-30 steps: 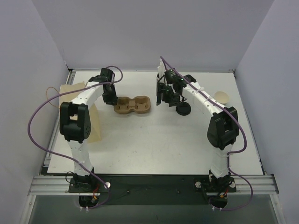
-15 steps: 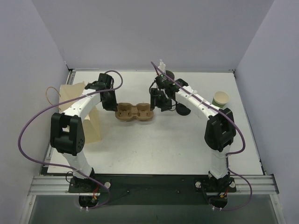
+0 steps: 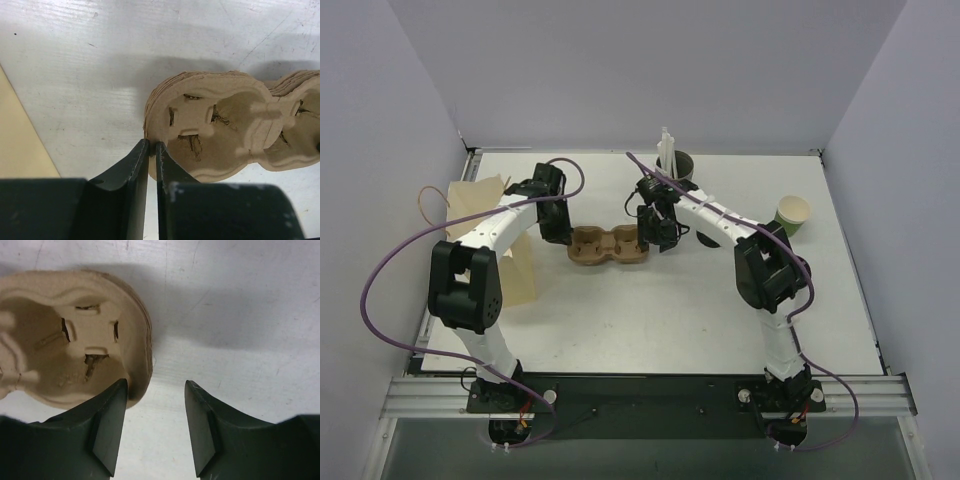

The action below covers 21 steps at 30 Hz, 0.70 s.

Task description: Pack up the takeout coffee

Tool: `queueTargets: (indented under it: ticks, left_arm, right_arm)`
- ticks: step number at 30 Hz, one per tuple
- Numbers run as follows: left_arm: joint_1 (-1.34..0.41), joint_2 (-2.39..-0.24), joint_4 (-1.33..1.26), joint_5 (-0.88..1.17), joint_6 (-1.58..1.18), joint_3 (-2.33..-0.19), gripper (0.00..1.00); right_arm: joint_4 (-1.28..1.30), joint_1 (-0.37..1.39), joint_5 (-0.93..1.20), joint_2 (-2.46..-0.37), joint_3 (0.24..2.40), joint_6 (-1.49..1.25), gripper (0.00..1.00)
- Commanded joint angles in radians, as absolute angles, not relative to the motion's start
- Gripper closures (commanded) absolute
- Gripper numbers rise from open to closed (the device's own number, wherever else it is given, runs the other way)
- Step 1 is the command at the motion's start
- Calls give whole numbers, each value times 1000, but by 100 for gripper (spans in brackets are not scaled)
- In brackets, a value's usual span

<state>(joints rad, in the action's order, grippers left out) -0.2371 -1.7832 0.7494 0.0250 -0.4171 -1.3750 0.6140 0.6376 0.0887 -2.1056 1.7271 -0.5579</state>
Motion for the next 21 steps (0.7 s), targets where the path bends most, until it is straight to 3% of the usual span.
queueTargets:
  ticks: [1,21]
  left_arm:
    - [-250,-1750,726,14,-420,-1394,100]
    - [-253,-1763,739,9,-414,-1416,100]
  right_arm:
    - [634,640,45,-2121,1804,-568,55]
    - [657,657,26,-2144,1855,-560,66]
